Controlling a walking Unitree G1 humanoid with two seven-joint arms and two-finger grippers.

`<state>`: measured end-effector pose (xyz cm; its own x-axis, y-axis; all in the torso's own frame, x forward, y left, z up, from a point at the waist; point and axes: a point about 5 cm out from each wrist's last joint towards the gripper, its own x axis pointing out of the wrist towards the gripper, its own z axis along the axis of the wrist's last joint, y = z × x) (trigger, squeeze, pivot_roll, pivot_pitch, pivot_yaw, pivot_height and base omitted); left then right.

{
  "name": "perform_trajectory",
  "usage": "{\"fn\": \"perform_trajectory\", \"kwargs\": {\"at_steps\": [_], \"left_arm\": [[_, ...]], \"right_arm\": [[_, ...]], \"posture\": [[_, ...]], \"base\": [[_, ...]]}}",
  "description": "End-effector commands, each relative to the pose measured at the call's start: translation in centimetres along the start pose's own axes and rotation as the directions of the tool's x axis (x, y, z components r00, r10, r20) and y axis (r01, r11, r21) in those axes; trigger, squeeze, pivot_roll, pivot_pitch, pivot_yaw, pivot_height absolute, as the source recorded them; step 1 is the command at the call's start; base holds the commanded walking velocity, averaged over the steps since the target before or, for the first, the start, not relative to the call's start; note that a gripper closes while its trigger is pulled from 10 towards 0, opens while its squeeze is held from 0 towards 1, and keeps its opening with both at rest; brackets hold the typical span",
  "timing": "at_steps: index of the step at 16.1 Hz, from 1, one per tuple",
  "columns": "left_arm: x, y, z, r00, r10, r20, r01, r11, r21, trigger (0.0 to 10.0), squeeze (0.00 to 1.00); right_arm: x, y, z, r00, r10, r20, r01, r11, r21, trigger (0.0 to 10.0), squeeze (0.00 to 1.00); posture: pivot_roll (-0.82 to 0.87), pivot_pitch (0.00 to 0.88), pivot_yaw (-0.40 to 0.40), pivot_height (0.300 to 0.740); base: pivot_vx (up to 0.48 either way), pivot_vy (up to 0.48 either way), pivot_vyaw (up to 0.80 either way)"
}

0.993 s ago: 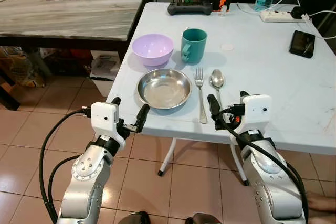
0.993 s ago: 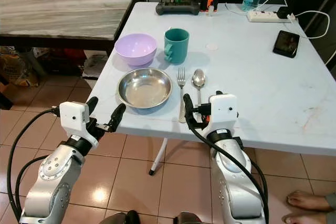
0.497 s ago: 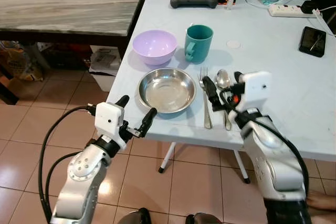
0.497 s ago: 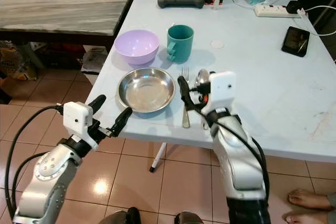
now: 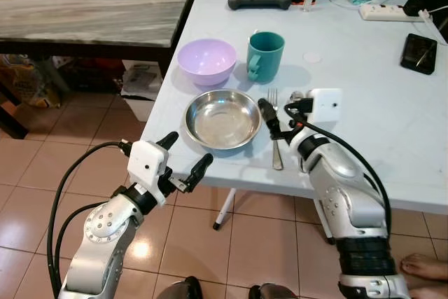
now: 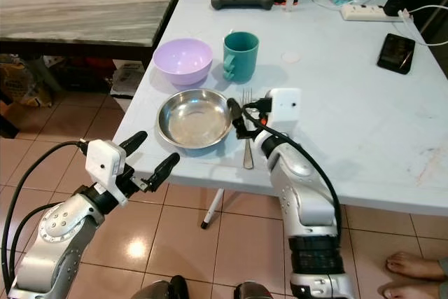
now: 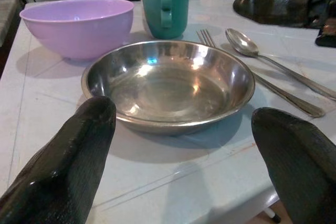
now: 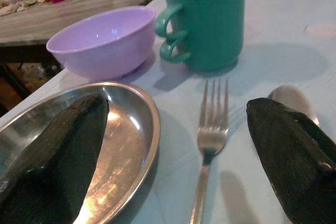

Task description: Setting the table

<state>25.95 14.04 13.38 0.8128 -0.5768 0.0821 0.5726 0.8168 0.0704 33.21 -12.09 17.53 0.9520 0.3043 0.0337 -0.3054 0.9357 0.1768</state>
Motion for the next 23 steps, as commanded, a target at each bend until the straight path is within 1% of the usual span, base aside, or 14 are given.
{"fn": "perform_trajectory", "kwargs": {"at_steps": [1,2,4,9,11,13,15,16,17,18,23], "left_arm": [[-0.3,0.1,0.2,1.000,-0.010,0.004,0.010,1.000,0.018,10.0,0.00],[-0.4,0.2,0.2,1.000,-0.014,-0.001,0.014,1.000,0.023,10.0,0.00],[-0.5,0.2,0.2,1.000,-0.014,-0.003,0.014,1.000,0.024,10.0,0.00],[-0.5,-0.2,0.1,1.000,-0.023,-0.003,0.023,1.000,0.017,10.0,0.00],[-0.4,-0.3,0.1,1.000,-0.027,-0.001,0.027,1.000,0.016,10.0,0.00],[-0.4,-0.3,0.1,1.000,-0.028,-0.001,0.028,1.000,0.015,10.0,0.00],[-0.5,-0.5,0.1,1.000,-0.029,0.000,0.029,1.000,0.012,10.0,0.00],[-0.5,-0.5,0.0,1.000,-0.029,0.000,0.029,1.000,0.011,10.0,0.00],[-0.5,-0.6,0.0,1.000,-0.030,0.001,0.030,1.000,0.011,10.0,0.00],[-0.5,-0.7,0.0,0.999,-0.032,0.001,0.032,0.999,0.009,10.0,0.00],[-0.4,-0.8,0.0,0.999,-0.037,0.002,0.037,0.999,0.005,10.0,0.00]], "right_arm": [[0.4,0.3,0.1,1.000,0.010,-0.004,-0.010,0.999,0.030,10.0,0.00],[0.9,0.8,-0.2,0.999,0.015,-0.031,-0.014,0.999,0.033,10.0,0.00],[1.2,1.3,-0.6,0.999,0.022,-0.041,-0.020,0.998,0.052,10.0,0.00],[2.3,2.1,-1.2,0.996,0.045,-0.076,-0.037,0.994,0.099,10.0,0.00],[2.6,2.6,-1.3,0.994,0.066,-0.089,-0.057,0.993,0.100,10.0,0.00],[2.8,3.3,-1.9,0.988,0.091,-0.128,-0.077,0.991,0.109,10.0,0.00],[2.9,3.7,-2.2,0.983,0.106,-0.146,-0.088,0.988,0.124,10.0,0.00],[3.0,3.9,-2.4,0.981,0.118,-0.152,-0.098,0.986,0.133,7.5,0.00],[3.0,3.9,-2.4,0.980,0.121,-0.156,-0.101,0.986,0.131,4.2,0.00],[3.0,4.0,-2.6,0.977,0.132,-0.168,-0.112,0.986,0.125,0.0,0.00],[3.0,4.3,-3.3,0.967,0.154,-0.204,-0.133,0.984,0.117,0.0,0.00]], "posture": [[-0.17,0.196,0.041,0.740],[-0.17,0.197,0.040,0.740],[-0.17,0.199,0.040,0.740],[-0.17,0.205,0.038,0.740],[-0.17,0.206,0.035,0.740],[-0.17,0.207,0.035,0.740],[-0.17,0.207,0.035,0.740],[-0.17,0.208,0.033,0.740],[-0.17,0.208,0.033,0.740],[-0.17,0.208,0.033,0.740],[-0.17,0.208,0.033,0.740]], "base": [[0.000,0.000,0.00],[0.000,0.000,0.00],[0.000,0.000,0.00],[0.000,0.000,0.00],[0.000,0.000,0.00],[0.000,0.000,0.00],[0.000,0.000,0.00],[0.000,0.000,0.00],[0.000,0.000,0.00],[0.000,0.000,0.00],[0.000,0.000,0.00]]}}
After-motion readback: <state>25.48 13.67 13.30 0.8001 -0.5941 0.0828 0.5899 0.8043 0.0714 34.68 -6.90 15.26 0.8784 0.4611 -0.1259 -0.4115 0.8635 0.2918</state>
